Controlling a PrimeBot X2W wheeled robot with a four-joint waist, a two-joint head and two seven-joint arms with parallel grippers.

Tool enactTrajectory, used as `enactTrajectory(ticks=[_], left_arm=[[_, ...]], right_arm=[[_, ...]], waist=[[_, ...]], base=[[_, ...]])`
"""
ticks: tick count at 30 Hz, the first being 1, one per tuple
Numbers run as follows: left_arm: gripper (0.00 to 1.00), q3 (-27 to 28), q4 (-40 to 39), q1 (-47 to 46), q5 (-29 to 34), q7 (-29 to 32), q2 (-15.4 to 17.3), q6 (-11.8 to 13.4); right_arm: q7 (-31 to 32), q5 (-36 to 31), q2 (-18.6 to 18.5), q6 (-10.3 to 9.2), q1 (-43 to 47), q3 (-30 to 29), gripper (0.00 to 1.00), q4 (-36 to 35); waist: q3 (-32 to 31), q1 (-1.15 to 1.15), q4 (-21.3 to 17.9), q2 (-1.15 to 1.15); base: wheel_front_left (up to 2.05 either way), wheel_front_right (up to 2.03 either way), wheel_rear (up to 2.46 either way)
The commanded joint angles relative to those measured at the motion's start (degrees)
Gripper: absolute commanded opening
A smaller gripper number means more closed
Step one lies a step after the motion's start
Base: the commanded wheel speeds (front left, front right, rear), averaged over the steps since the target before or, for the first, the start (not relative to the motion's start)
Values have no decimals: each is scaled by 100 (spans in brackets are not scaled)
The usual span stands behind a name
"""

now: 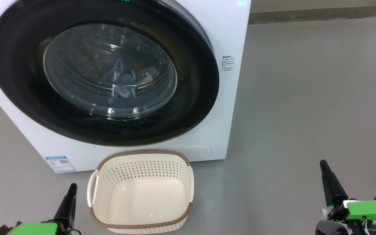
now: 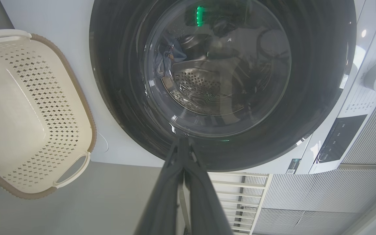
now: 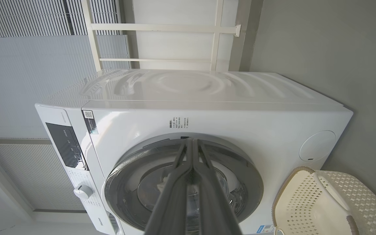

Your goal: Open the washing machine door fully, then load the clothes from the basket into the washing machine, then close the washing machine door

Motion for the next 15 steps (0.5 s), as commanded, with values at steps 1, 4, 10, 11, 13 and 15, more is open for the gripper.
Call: enactTrajectory(ticks=[1,4,10,11,13,15], left_arm=[[0,201,-110,-239,-24,27,70,-16],[0,201,-111,-239,-23,28,69,-16],[0,203,-111,-239,-22,29,68,-17],[0,203,-111,-239,-22,29,68,-17],[0,204,-111,-239,-22,29,68,-17],[0,204,-111,-239,-21,30,68,-17]], right_arm=[[35,-11,-12,9,-47,124,0,-175],[36,-12,-12,9,-47,123,0,-175],[38,-14,-10,9,-47,120,0,-175],[38,-14,-10,9,-47,120,0,-175],[38,-15,-9,9,-47,120,0,-175],[39,-15,-9,9,-47,119,0,-174]], waist=[[0,0,0,0],[0,0,0,0],[0,0,0,0],[0,0,0,0],[0,0,0,0],[0,0,0,0]], base=[[0,0,0],[0,0,0],[0,0,0],[0,0,0],[0,0,0],[0,0,0]])
